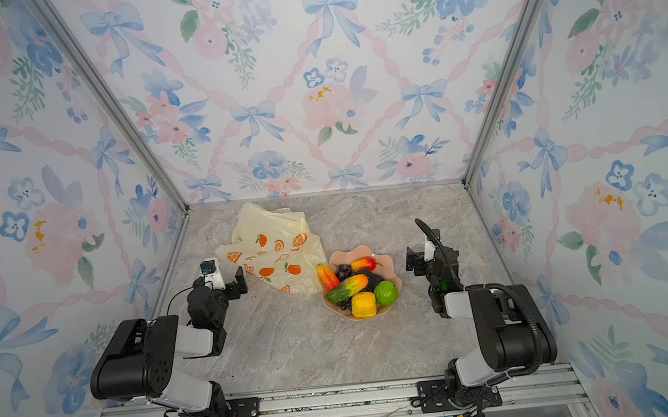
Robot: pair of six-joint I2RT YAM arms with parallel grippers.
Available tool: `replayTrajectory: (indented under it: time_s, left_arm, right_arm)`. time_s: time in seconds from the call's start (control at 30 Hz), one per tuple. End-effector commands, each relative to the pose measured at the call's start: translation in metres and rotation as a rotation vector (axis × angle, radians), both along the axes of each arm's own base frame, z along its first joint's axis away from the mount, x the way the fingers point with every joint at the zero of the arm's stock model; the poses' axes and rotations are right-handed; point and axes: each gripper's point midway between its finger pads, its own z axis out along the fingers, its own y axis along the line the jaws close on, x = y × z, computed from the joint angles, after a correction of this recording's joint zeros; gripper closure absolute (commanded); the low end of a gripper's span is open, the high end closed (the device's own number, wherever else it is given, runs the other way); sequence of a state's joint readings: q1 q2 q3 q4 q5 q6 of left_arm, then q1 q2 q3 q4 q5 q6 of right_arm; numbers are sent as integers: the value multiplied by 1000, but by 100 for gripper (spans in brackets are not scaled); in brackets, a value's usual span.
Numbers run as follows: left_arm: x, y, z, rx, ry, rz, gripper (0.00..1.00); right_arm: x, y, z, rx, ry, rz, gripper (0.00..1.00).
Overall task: Place the fruits into the plastic bag
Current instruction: 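Raise both arms and move both grippers toward the fruit bowl and bag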
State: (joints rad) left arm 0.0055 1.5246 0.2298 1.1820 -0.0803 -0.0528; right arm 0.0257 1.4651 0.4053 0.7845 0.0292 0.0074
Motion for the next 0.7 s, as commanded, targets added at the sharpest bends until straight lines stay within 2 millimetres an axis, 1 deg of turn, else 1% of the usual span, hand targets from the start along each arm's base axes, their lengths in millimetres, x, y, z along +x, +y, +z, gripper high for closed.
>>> replayTrajectory:
  time_s: [0.0, 0.2, 0.3, 0.4, 0.57, 0.67]
  left_arm:
    - [3, 8, 14, -3, -11, 63, 2]
    - [-1, 15, 36, -8, -35, 104, 2]
    - [-3, 21, 51, -50, -63, 148, 2]
    - [-3, 27, 62, -110, -52, 195, 2]
    - [-11, 33, 73, -245, -30, 261, 2]
    - [-19, 30, 88, -306, -39, 259, 2]
  right_arm:
    - [5, -11, 28, 4, 6, -51, 4]
    - [5, -14, 75, 81, -46, -90, 4]
    - [6, -13, 94, 131, -9, -99, 4]
    - [4, -11, 109, 182, 50, -104, 4]
    - [-8, 1, 131, 280, 130, -82, 4]
    - [-22, 7, 143, 335, 156, -66, 4]
